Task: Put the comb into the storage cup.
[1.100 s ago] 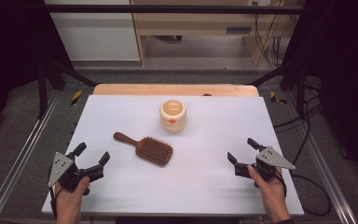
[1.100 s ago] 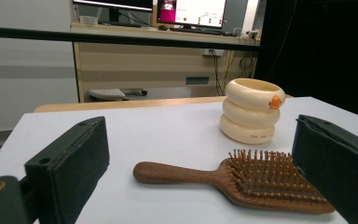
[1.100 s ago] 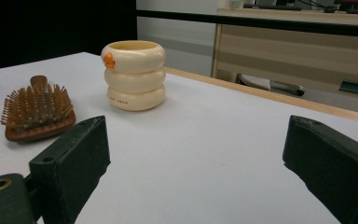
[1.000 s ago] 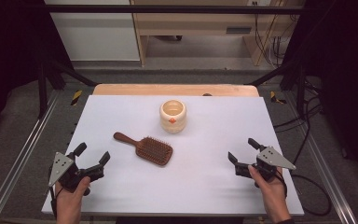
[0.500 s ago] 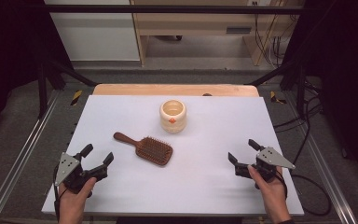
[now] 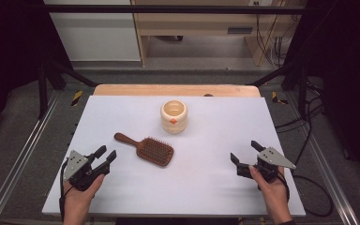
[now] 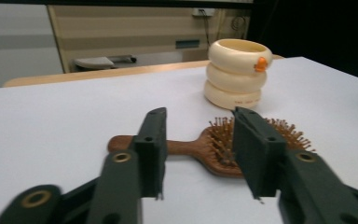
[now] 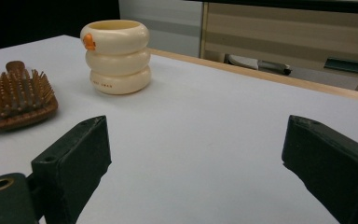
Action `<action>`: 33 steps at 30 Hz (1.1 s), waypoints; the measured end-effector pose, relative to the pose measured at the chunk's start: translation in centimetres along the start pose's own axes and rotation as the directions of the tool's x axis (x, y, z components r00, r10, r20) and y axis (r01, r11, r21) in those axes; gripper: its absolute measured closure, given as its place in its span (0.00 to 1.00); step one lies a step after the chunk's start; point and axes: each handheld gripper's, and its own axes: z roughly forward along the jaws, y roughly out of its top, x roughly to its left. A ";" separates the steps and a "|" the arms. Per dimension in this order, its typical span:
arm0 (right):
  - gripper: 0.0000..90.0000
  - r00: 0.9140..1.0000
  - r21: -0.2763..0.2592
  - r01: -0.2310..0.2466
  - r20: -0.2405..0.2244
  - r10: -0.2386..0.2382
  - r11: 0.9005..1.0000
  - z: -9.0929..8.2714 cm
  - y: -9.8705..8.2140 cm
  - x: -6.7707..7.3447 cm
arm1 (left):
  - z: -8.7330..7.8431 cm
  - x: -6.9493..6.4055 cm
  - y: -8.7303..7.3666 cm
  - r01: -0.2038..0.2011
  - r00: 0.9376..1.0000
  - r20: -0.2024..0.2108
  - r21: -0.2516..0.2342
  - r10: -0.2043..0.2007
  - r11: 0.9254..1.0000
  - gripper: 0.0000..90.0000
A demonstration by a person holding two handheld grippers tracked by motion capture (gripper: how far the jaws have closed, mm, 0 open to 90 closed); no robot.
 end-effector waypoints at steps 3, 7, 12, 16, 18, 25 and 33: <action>0.09 1.000 0.006 0.007 -0.003 -0.007 1.000 0.0 -0.1 0.1 | 1.0 -0.2 0.6 -0.029 0.999 0.016 0.049 0.028 0.998 0.72; 0.09 1.000 0.002 0.002 -0.002 -0.002 1.000 -0.1 -0.1 0.0 | 2.3 -0.3 1.4 -0.028 0.999 0.047 0.090 0.024 0.996 0.83; 0.09 1.000 0.003 -0.001 -0.008 0.001 1.000 0.0 0.0 0.1 | 3.8 -0.7 2.2 -0.038 0.996 0.089 0.122 0.028 0.992 0.95; 0.09 1.000 0.005 0.005 -0.012 -0.005 1.000 0.0 0.0 0.2 | 4.5 -1.1 2.5 -0.041 0.994 0.107 0.149 0.025 0.988 1.00; 0.09 1.000 0.002 0.002 -0.010 -0.002 1.000 -0.1 0.0 0.1 | 4.7 -1.2 2.4 -0.044 0.994 0.106 0.161 0.027 0.986 1.00; 0.09 1.000 0.008 0.004 -0.011 -0.004 1.000 0.0 0.0 0.2 | 7.1 -0.4 2.7 -0.042 0.995 0.101 0.230 0.019 0.972 1.00; 0.09 1.000 0.015 0.009 -0.017 -0.009 1.000 0.0 -0.1 0.3 | 10.9 1.0 2.1 -0.053 0.997 0.072 0.313 0.032 0.948 1.00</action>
